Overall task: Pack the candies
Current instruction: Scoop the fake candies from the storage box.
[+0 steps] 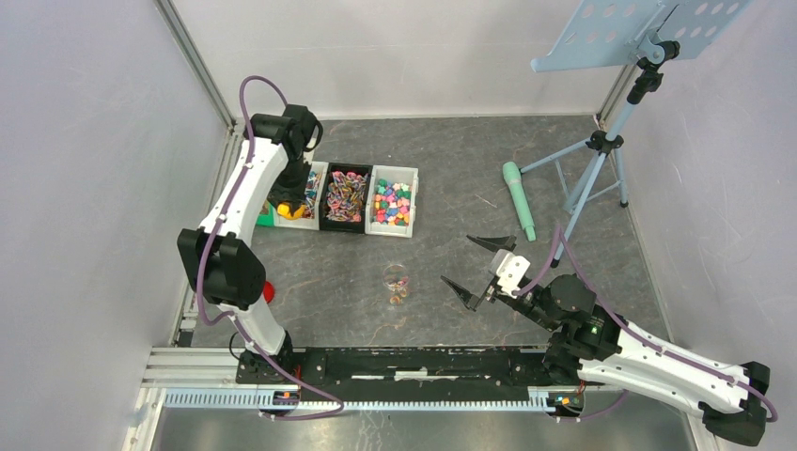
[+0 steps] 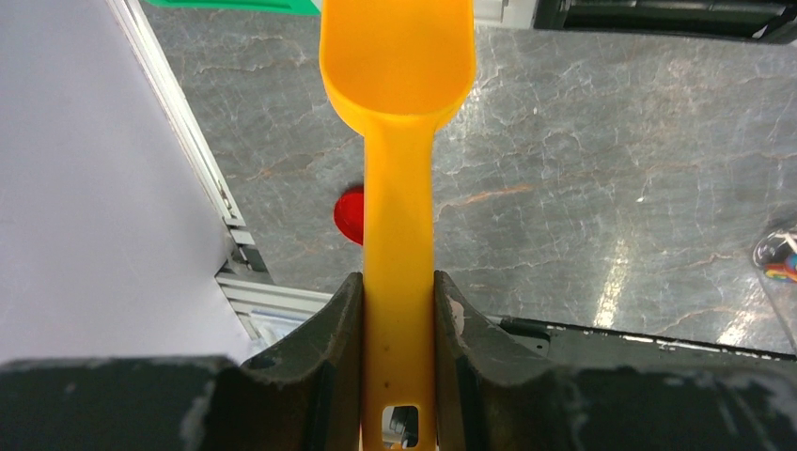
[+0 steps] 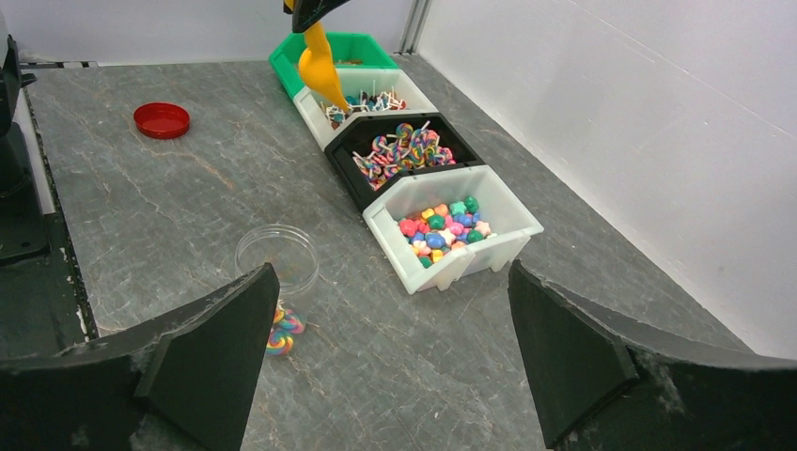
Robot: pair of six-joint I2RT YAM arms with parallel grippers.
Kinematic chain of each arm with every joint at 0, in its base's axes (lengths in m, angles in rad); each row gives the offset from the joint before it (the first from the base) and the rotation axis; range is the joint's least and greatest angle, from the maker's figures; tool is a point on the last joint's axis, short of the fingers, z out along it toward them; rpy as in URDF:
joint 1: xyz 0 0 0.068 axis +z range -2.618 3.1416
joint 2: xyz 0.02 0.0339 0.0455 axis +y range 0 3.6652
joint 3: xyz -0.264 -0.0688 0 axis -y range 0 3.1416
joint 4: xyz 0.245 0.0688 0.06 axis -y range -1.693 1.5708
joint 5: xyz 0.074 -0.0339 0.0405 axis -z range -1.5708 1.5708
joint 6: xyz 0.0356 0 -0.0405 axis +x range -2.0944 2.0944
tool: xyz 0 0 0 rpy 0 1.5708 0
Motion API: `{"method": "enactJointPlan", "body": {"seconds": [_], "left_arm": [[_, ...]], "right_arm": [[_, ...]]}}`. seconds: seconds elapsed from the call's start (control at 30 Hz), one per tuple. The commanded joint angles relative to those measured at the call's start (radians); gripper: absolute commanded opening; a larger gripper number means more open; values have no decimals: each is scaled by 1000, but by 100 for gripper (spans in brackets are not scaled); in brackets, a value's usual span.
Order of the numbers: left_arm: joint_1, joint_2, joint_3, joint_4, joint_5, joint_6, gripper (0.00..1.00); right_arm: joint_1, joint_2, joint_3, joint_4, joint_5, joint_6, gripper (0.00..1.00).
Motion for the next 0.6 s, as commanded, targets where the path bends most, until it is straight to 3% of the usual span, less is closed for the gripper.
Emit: {"method": "enactJointPlan", "body": {"seconds": [0.0,0.27,0.57], "left_arm": [[1,-95,46,-35,29,-7,2],[-114,-113,59,-65,73,-48,2],[-205,31,156,-57,108,-63,2]], "right_arm": [[-3,12,36,15,26,29,98],[-3,18,48,2,26,31,98],[-3,22,62,-11,28,53,98]]}}
